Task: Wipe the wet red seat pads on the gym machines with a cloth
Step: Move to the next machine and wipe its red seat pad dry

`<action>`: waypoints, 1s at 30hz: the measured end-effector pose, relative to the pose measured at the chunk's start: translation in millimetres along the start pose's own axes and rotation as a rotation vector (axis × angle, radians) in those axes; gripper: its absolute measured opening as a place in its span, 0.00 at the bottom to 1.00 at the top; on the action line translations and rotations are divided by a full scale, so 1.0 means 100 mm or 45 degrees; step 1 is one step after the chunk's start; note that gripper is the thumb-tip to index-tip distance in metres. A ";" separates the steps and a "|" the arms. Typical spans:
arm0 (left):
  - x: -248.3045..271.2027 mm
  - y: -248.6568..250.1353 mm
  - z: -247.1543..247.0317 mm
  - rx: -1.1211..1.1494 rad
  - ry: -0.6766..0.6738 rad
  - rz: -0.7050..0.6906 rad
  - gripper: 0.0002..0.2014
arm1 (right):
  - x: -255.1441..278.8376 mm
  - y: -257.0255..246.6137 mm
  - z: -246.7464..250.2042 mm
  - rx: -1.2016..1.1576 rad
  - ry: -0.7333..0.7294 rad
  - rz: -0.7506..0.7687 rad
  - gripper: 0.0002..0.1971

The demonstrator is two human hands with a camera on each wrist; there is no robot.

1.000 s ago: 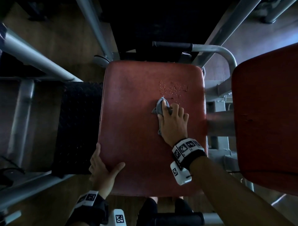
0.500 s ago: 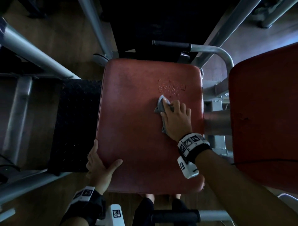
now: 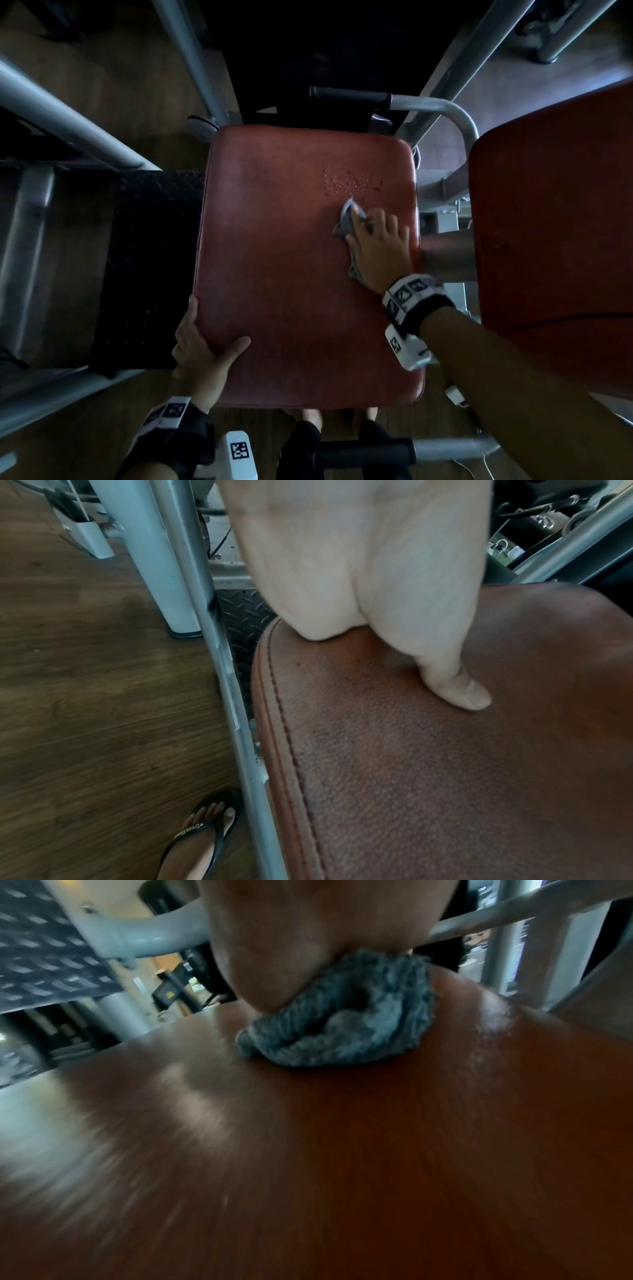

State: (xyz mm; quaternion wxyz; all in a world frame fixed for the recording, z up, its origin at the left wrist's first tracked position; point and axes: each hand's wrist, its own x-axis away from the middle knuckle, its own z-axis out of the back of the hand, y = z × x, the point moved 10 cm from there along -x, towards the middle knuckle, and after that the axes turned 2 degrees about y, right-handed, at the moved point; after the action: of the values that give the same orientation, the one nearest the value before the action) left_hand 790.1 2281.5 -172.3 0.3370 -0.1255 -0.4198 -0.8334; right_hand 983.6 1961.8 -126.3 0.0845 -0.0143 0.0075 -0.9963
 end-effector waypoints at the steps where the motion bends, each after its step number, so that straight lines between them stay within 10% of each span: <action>1: -0.01 0.00 -0.01 0.006 -0.003 -0.008 0.60 | -0.09 0.09 0.02 -0.018 0.010 -0.075 0.27; 30: 0.02 -0.03 0.00 0.014 -0.008 0.048 0.62 | -0.28 0.48 -0.05 -0.082 -0.030 -0.223 0.29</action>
State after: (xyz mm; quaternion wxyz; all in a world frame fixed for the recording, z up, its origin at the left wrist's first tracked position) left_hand 786.2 2281.6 -173.6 0.3519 -0.1343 -0.4229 -0.8242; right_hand 1019.3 1919.7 -133.4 -0.0032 -0.0294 0.0372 -0.9989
